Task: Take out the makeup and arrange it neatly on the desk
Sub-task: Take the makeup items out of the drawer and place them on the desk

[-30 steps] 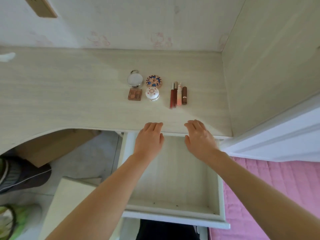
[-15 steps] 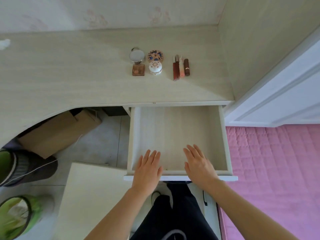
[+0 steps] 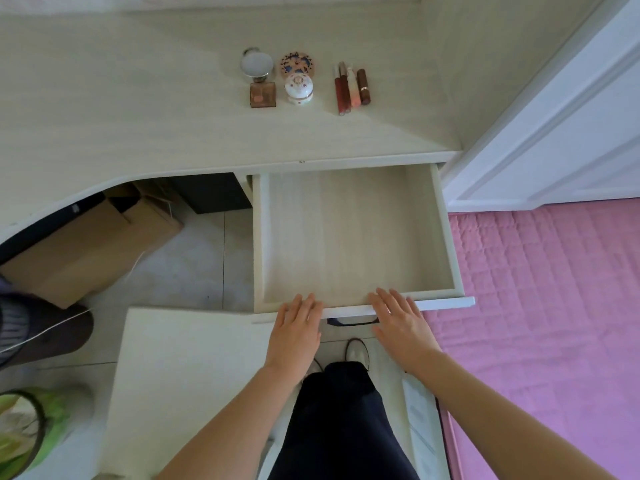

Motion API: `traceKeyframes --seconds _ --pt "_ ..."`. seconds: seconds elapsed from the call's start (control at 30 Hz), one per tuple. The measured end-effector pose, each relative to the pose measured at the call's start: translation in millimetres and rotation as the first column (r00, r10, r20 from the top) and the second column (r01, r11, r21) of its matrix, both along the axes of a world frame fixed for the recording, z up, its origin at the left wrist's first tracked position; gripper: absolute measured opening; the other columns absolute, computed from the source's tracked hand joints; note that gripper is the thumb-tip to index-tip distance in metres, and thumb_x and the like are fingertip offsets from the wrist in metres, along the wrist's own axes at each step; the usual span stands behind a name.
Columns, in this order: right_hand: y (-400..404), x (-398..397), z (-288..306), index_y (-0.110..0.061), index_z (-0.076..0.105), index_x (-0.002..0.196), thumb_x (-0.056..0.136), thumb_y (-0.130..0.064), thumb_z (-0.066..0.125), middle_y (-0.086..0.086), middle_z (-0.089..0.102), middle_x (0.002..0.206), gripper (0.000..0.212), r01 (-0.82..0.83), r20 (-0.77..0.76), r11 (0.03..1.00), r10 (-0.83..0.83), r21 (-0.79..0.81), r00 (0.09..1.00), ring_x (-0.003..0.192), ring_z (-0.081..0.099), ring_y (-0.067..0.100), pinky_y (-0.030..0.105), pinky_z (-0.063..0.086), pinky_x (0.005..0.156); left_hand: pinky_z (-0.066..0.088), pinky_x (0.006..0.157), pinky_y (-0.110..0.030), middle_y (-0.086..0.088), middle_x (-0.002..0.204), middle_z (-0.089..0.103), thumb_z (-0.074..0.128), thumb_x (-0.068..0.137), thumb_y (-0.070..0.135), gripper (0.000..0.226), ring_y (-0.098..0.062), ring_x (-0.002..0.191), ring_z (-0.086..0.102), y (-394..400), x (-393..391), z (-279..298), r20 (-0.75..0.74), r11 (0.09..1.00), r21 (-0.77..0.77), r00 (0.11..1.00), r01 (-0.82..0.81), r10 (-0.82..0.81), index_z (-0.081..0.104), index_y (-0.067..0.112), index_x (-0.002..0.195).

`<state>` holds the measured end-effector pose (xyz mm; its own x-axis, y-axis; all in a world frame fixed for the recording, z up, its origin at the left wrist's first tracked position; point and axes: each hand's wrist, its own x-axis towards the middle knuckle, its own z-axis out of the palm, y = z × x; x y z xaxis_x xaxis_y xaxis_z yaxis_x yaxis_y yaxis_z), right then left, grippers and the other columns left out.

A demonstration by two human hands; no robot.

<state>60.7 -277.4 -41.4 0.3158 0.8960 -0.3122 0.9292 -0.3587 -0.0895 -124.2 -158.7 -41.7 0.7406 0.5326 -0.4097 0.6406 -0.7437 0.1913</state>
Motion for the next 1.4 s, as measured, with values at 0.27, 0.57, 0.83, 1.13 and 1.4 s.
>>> traceKeyframes --seconds 0.27,0.57,0.83,1.13,1.4 --pt "16.0 21.1 -16.0 -0.019 0.022 0.15 0.084 -0.011 0.066 0.006 0.04 0.144 0.08 -0.088 -0.033 0.972 0.083 -0.218 0.996 0.136 0.035 0.03 0.05 0.024 0.114 0.054 0.087 -0.043 -0.006 0.112 0.066 0.086 0.051 0.001 0.084 -0.028 0.094 0.065 16.3 10.0 -16.9 0.054 0.994 0.078 0.996 0.073 -0.077 0.055 0.017 0.128" --pt "15.4 25.5 -20.0 -0.021 0.047 0.129 0.061 -0.007 0.078 0.0 0.061 0.108 0.076 -0.136 0.041 0.968 0.148 -0.211 0.988 0.094 0.059 0.027 0.046 0.044 0.092 0.051 0.065 -0.034 0.0 0.094 0.064 0.086 0.046 0.003 0.086 -0.024 0.071 0.059 28.1 8.0 -18.4 0.057 0.981 0.114 0.985 0.155 -0.162 0.056 0.018 0.125" --pt "30.2 34.6 -14.1 -0.023 0.049 0.127 0.061 -0.009 0.078 -0.003 0.062 0.105 0.074 -0.128 0.056 0.972 0.141 -0.197 0.988 0.091 0.059 0.024 0.043 0.046 0.087 0.051 0.067 -0.035 -0.001 0.096 0.065 0.082 0.042 -0.002 0.089 -0.025 0.074 0.06 44.0 14.6 -8.2 0.07 0.981 0.134 0.986 0.142 -0.152 0.057 0.018 0.124" --pt "71.6 56.9 -9.6 -0.024 0.038 0.134 0.073 -0.01 0.071 -0.003 0.058 0.114 0.07 -0.142 0.062 0.97 0.157 -0.2 0.986 0.1 0.056 0.023 0.042 0.042 0.093 0.051 0.066 -0.035 -0.001 0.095 0.064 0.088 0.045 0.004 0.089 -0.025 0.073 0.06 82.4 35.7 -14.0 0.118 0.975 0.184 0.982 0.123 -0.147 0.052 0.018 0.125" --pt "99.2 73.6 -7.0 -0.022 0.034 0.139 0.083 -0.009 0.061 0.001 0.055 0.122 0.063 -0.144 0.047 0.972 0.156 -0.185 0.987 0.107 0.053 0.025 0.042 0.041 0.096 0.055 0.069 -0.038 -0.005 0.095 0.066 0.084 0.042 -0.004 0.085 -0.028 0.074 0.062 103.7 55.0 -12.3 0.141 0.97 0.224 0.981 0.099 -0.132 0.061 0.014 0.122"
